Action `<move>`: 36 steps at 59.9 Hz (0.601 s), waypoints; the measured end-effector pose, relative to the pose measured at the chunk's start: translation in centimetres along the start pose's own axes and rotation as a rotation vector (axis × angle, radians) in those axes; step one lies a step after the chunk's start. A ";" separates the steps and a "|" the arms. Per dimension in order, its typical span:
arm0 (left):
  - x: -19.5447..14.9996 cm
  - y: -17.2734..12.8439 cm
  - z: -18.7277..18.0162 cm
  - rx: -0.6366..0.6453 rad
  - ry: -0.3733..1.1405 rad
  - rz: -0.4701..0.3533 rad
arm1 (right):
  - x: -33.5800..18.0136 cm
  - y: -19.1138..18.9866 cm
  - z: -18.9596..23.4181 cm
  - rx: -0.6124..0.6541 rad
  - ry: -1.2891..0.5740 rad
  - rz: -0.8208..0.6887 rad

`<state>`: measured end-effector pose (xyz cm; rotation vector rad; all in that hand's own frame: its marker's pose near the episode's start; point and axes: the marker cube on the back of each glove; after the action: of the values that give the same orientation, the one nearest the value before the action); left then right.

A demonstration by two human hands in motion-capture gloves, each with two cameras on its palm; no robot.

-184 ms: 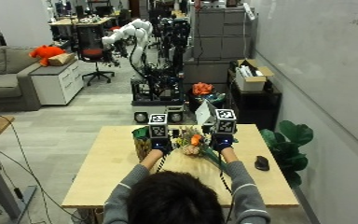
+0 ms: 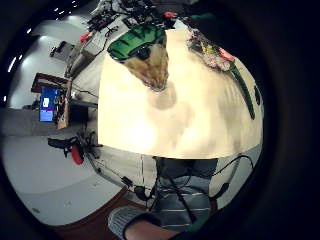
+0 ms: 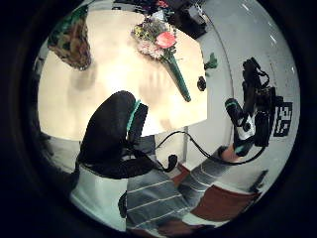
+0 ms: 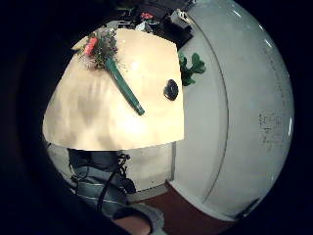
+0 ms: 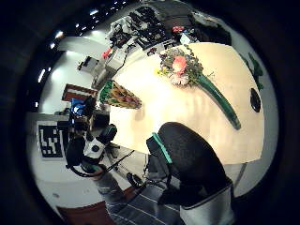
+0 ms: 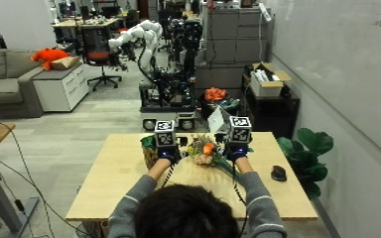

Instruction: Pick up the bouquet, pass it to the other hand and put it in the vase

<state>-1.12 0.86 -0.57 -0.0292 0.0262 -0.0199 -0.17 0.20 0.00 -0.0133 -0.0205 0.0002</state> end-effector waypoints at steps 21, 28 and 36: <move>-0.8 -0.4 -2.2 0.053 0.001 0.000 | 2.0 0.1 -1.6 0.002 -0.007 0.033; -1.0 -1.7 -1.9 0.080 0.004 0.013 | 2.7 -0.1 -2.1 0.006 0.003 0.064; -0.8 -1.4 -1.9 0.080 0.021 0.023 | 3.9 -1.3 -1.4 -0.014 0.012 0.091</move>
<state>-2.01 -0.56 -2.41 0.0514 0.0465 0.0021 3.76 -1.07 -1.28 -0.0284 -0.0080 0.0905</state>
